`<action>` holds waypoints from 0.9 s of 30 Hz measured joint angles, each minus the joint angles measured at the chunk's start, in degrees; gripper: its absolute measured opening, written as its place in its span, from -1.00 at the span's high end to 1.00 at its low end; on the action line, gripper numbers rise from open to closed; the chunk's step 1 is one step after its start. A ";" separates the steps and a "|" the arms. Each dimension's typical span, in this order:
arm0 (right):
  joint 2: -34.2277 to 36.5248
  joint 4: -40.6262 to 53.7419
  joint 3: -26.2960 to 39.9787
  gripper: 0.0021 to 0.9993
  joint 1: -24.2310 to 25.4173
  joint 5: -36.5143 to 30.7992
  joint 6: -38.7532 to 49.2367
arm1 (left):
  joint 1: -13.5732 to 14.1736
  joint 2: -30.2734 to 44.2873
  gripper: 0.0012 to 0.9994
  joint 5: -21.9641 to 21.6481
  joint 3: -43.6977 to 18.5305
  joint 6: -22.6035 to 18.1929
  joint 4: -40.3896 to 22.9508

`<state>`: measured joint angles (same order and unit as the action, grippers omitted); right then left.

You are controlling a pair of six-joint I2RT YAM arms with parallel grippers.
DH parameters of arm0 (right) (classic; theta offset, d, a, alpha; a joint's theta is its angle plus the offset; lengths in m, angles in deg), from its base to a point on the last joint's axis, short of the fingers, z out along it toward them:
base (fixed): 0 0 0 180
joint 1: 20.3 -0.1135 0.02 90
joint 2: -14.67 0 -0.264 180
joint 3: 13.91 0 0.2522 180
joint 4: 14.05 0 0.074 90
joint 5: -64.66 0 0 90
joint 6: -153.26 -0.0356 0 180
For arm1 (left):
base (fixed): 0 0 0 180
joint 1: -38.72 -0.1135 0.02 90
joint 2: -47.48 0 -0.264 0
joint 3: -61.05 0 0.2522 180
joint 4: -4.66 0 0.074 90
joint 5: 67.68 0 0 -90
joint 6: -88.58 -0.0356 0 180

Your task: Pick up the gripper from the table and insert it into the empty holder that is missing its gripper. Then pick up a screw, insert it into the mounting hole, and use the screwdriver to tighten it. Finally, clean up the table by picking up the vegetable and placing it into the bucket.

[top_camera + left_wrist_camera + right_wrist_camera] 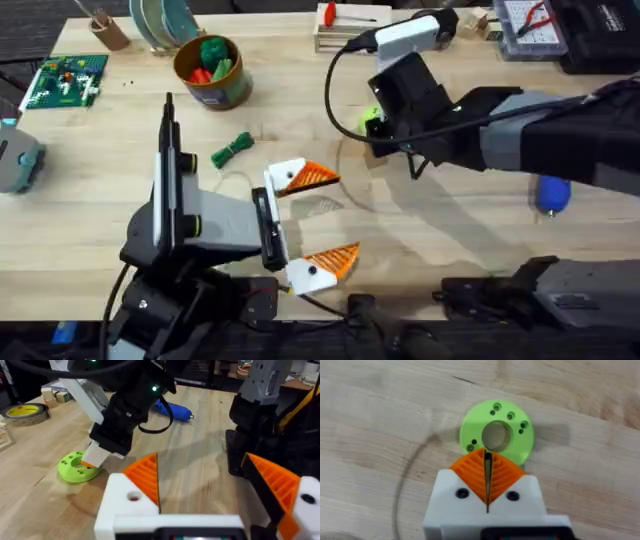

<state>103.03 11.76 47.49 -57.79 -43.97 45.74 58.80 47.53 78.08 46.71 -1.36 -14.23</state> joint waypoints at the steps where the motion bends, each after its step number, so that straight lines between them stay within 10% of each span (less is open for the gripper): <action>1: 0.00 0.00 0.00 0.99 0.00 0.00 0.00 | 0.00 0.00 -0.99 0.00 0.00 0.00 0.00; 27: -6.61 0.28 0.00 0.99 0.00 -0.02 4.57 | 0.00 0.00 -0.99 0.00 0.00 0.00 0.00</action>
<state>96.42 12.05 47.49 -57.79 -43.99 50.31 58.80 47.53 78.08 46.71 -1.36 -14.23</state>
